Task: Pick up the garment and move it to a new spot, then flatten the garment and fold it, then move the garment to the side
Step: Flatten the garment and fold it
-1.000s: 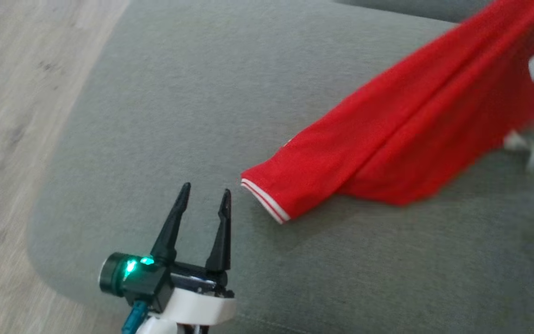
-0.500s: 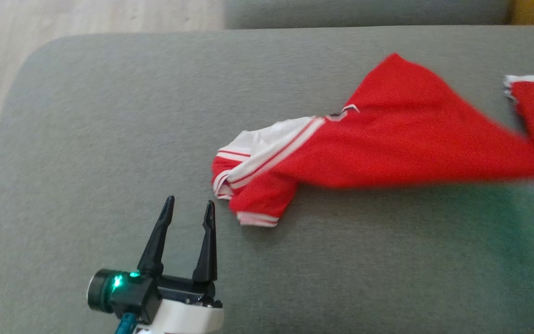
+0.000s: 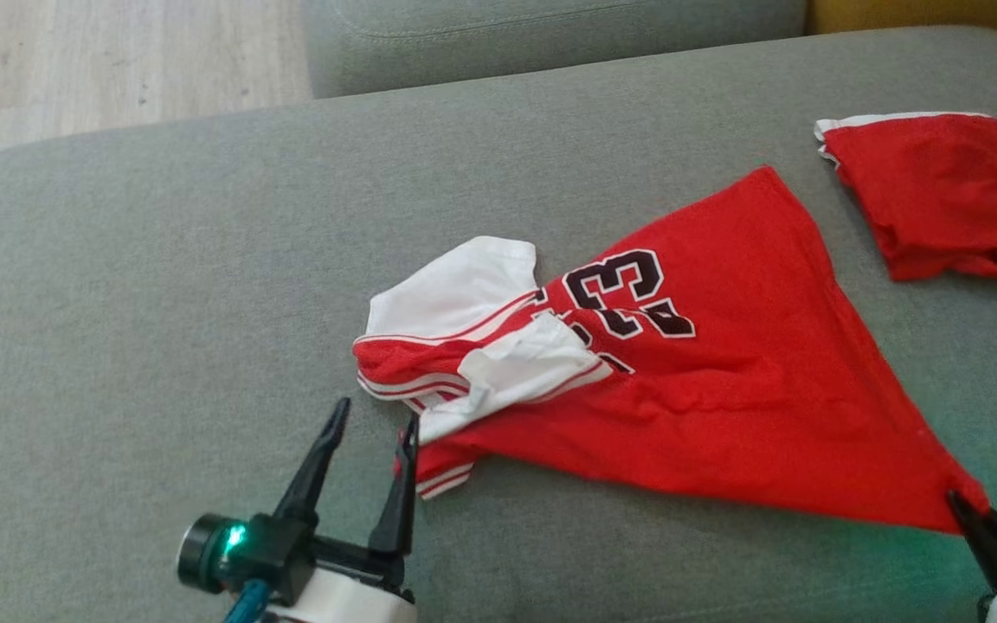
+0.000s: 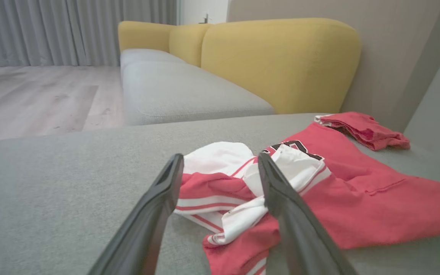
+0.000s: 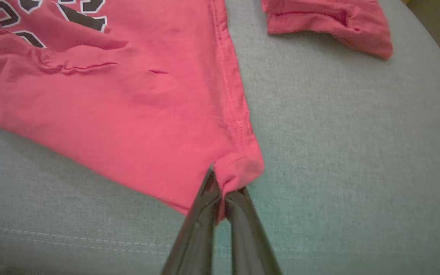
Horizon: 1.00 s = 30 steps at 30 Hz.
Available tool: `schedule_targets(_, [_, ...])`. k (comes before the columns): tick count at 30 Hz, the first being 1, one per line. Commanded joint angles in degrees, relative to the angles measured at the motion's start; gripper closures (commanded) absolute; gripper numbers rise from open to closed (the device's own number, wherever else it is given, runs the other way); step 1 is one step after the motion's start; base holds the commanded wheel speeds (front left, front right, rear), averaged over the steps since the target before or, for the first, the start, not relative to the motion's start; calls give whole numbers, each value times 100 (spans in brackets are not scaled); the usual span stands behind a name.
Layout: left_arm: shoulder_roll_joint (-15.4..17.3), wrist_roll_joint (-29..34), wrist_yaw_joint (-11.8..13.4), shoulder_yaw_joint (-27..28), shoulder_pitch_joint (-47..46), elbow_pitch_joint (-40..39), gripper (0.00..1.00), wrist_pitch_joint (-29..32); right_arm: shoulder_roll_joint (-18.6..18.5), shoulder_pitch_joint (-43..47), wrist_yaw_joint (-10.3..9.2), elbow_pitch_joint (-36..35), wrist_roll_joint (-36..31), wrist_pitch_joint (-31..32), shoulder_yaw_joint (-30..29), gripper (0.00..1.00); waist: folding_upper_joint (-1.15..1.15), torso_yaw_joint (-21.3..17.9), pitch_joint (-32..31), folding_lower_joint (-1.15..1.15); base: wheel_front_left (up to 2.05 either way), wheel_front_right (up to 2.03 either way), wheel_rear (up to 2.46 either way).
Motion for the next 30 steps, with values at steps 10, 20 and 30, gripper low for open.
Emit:
schedule_targets(10, [119,454,-311,-473,-818,292,0,527,189,-24,37,-630,-561,180,-559,0,0,-162,134,1,0,0,0])
schedule_targets(20, [-55,583,-196,-596,-1255,843,0,754,401,-65,37,-824,-674,221,-520,0,0,-270,202,1,0,0,0])
schedule_targets(30, [-90,465,-224,-603,-1371,1075,21,789,484,-116,37,-743,-710,91,-460,0,0,-370,292,1,0,0,0])
